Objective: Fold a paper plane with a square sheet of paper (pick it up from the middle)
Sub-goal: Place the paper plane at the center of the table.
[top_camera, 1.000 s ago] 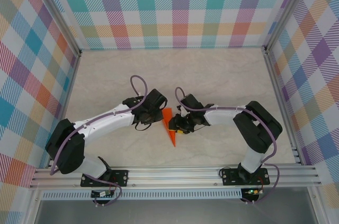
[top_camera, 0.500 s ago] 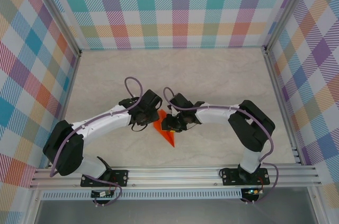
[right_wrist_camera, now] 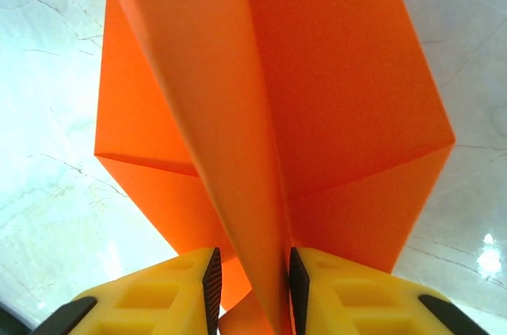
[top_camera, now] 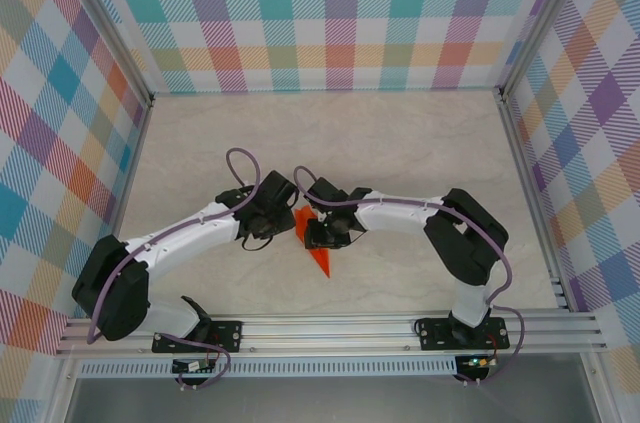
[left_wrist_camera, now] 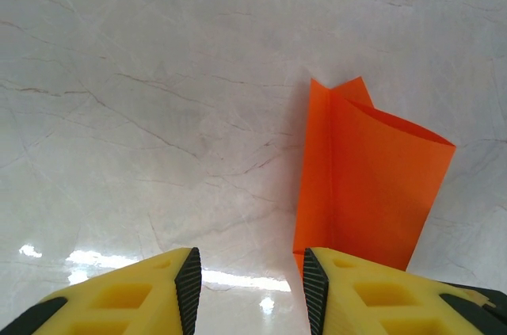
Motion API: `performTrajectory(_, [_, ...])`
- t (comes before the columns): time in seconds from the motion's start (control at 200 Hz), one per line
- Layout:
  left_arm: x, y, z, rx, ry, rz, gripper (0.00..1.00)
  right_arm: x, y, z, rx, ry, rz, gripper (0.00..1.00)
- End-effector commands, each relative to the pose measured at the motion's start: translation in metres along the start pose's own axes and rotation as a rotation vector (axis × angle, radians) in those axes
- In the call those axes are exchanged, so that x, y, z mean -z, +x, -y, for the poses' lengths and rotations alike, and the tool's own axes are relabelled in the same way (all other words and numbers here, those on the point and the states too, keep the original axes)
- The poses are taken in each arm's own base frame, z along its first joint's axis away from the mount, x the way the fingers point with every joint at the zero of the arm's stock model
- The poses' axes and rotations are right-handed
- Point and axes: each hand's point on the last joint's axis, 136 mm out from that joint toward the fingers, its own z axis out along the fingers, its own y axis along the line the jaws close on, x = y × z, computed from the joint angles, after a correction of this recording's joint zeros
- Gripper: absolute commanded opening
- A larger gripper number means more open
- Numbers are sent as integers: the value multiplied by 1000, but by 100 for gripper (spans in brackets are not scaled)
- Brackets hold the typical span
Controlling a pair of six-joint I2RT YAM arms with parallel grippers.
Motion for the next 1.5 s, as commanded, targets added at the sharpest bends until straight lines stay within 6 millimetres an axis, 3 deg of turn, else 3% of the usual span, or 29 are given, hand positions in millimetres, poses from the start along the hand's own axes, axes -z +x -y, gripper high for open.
performTrajectory(0.0, [6, -3, -6, 28, 9, 17, 41, -3, 6, 10, 37, 99, -18, 31])
performTrajectory(0.18, [8, -2, -8, 26, 7, 17, 41, -2, 7, 1, 63, 87, -17, 43])
performTrajectory(0.7, [9, -3, -7, 33, 16, 19, 41, 6, 11, -14, 113, 42, -13, 51])
performTrajectory(0.92, [10, -3, -7, 33, 17, 20, 42, 6, 8, -5, 96, 93, -6, 33])
performTrajectory(1.23, [-14, 11, 4, 71, 51, -85, 43, 7, 8, -6, 90, 83, 7, 30])
performTrajectory(1.5, [-38, 18, -1, 155, 60, -171, 40, 4, 7, -6, 75, 72, 18, 29])
